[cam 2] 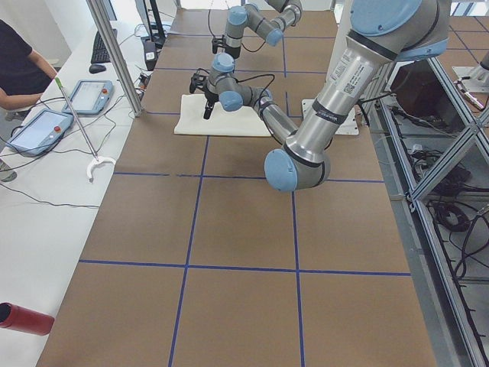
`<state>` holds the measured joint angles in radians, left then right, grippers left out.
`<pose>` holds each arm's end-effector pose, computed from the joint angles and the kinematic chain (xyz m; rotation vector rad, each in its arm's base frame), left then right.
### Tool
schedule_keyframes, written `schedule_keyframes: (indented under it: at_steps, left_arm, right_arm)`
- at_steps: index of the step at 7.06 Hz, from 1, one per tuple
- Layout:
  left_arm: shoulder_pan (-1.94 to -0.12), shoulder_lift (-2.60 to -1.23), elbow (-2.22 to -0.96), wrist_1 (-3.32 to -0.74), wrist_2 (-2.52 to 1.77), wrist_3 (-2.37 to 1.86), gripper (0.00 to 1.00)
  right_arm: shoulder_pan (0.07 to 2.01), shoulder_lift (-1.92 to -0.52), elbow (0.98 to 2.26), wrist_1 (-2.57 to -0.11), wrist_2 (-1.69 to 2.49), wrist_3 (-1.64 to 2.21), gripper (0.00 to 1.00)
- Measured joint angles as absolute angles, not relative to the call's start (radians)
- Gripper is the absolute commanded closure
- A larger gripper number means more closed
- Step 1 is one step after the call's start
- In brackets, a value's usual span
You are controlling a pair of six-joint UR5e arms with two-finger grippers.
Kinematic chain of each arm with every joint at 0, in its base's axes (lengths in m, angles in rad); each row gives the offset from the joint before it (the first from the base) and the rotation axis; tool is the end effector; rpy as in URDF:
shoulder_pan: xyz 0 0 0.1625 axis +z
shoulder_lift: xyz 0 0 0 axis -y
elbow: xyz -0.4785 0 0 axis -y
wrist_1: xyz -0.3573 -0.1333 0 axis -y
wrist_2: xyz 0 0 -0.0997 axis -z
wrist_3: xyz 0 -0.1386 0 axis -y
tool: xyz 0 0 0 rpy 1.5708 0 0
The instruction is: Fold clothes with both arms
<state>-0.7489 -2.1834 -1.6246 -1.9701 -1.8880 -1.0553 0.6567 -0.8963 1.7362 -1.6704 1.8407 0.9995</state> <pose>0.4657 -0.5558 0.3096 0.3926 1.0202 -0.0407 -0.4964 -0.5043 0.3016 0.2134 -0.7493 -0.0189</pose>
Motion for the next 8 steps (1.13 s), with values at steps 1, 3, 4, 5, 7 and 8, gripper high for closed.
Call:
schedule_keyframes:
  at_steps: [1,3,4,5,7,8]
  left_arm:
    - [-0.748,-2.179,-1.634,-1.973,-1.888,-1.053,0.0]
    - [-0.746,-2.181,-1.647,-1.975,-1.887,-1.056,0.0]
    - [-0.735,-2.177,-1.66,-1.975,-1.889,-1.061,0.0]
    - [-0.7,-2.163,-1.68,-1.975,-1.89,-1.093,0.0]
    - [-0.6,-2.099,-1.732,-1.976,-1.887,-1.258,0.0]
    - [-0.555,-2.07,-1.747,-1.975,-1.88,-1.38,0.04]
  right_arm:
    - [0.665,-0.91,1.739,-1.671,1.839,0.99,0.0]
    - [0.67,-0.952,1.743,-1.666,1.834,0.981,0.0]
    - [0.668,-0.967,1.751,-1.664,1.834,0.982,0.0]
    - [0.659,-0.994,1.787,-1.662,1.834,0.988,0.0]
    - [0.635,-1.072,1.897,-1.663,1.841,0.998,0.0]
    - [0.627,-1.1,1.932,-1.664,1.854,1.009,0.0]
